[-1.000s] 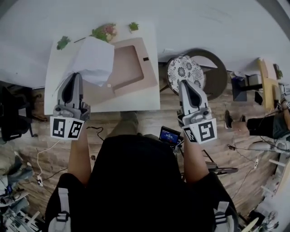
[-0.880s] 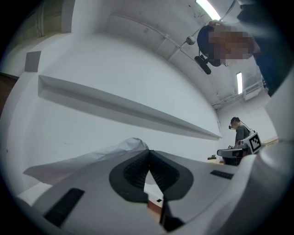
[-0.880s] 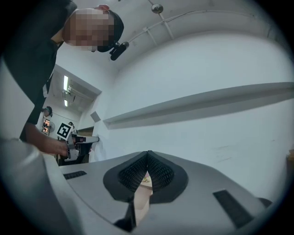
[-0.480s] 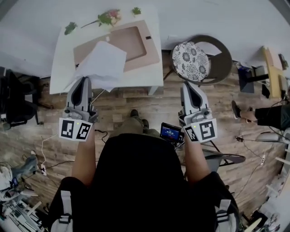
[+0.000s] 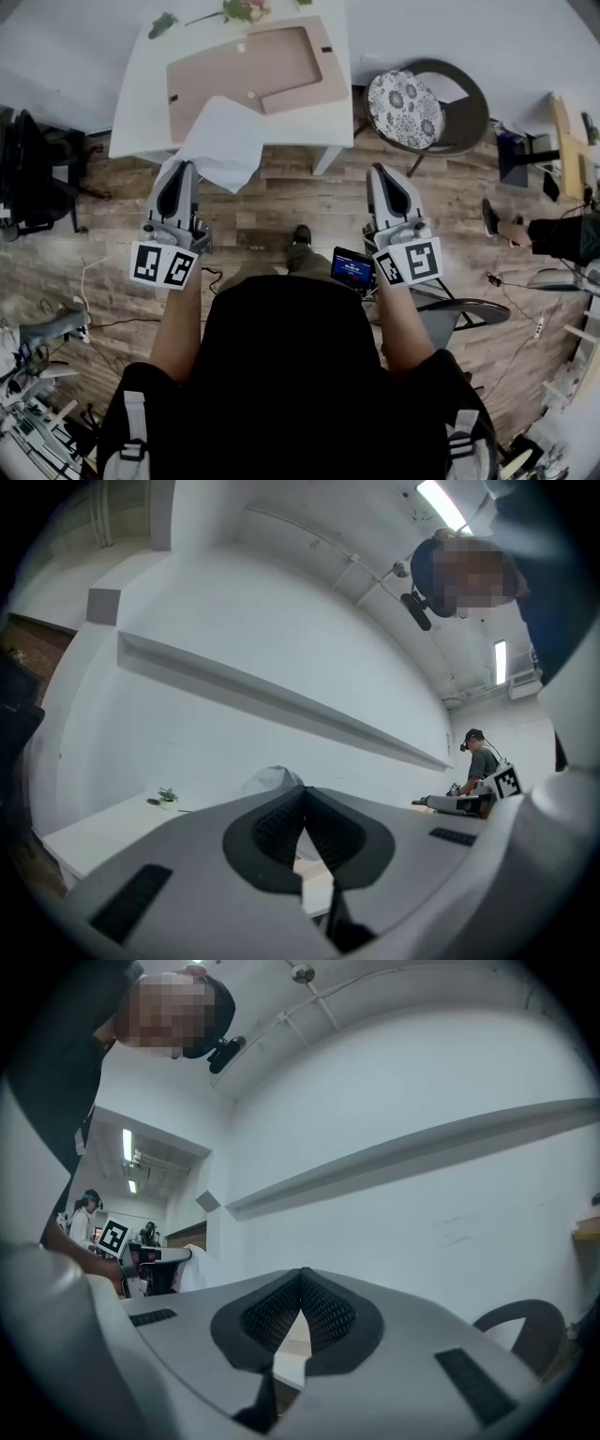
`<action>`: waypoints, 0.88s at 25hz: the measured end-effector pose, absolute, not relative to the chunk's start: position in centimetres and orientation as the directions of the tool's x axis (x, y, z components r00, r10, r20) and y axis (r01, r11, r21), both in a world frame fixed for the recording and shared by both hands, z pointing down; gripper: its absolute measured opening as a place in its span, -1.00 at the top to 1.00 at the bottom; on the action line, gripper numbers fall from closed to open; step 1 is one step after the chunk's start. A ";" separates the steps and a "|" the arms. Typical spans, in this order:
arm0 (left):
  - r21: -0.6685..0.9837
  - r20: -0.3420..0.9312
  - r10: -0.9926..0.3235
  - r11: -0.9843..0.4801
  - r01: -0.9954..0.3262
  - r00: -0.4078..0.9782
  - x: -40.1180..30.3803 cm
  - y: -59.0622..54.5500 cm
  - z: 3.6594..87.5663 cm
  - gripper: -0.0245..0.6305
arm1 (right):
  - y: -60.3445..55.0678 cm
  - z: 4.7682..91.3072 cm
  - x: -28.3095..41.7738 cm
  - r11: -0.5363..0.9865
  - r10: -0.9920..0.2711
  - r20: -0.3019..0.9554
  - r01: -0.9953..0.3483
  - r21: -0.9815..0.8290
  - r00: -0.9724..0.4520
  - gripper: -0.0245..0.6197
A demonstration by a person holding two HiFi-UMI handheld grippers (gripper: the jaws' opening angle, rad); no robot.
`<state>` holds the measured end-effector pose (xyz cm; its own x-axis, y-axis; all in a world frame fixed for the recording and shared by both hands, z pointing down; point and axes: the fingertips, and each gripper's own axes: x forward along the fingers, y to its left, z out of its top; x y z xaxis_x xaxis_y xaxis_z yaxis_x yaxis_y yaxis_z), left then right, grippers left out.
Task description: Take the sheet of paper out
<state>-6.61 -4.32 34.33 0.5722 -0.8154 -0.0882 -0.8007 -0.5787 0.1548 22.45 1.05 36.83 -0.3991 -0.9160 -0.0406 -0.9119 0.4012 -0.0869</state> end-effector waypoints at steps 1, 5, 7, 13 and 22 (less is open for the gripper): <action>0.159 -0.090 -0.818 -0.574 -0.803 0.568 -7.2 -3.9 34.5 0.92 | 1.5 36.9 21.9 0.395 -0.919 -0.037 -0.915 -0.080 -0.393 0.89; 0.166 -0.099 -0.818 -0.574 -0.801 0.566 -10.6 -1.3 34.8 0.92 | 4.1 36.2 18.3 0.373 -0.927 -0.039 -0.927 -0.037 -0.372 0.89; 0.163 -0.101 -0.813 -0.583 -0.796 0.574 -12.2 0.1 34.7 0.92 | 5.5 35.8 16.3 0.373 -0.928 -0.039 -0.927 -0.031 -0.372 0.89; 0.184 -0.104 -0.786 -0.617 -0.765 0.609 -16.5 4.2 35.4 0.92 | 10.0 36.0 11.2 0.359 -0.933 -0.025 -0.933 -0.028 -0.359 0.89; 0.161 -0.129 -0.733 -0.680 -0.716 0.667 -18.4 10.9 36.0 0.92 | 18.3 37.1 8.4 0.300 -0.954 -0.001 -0.954 -0.015 -0.300 0.89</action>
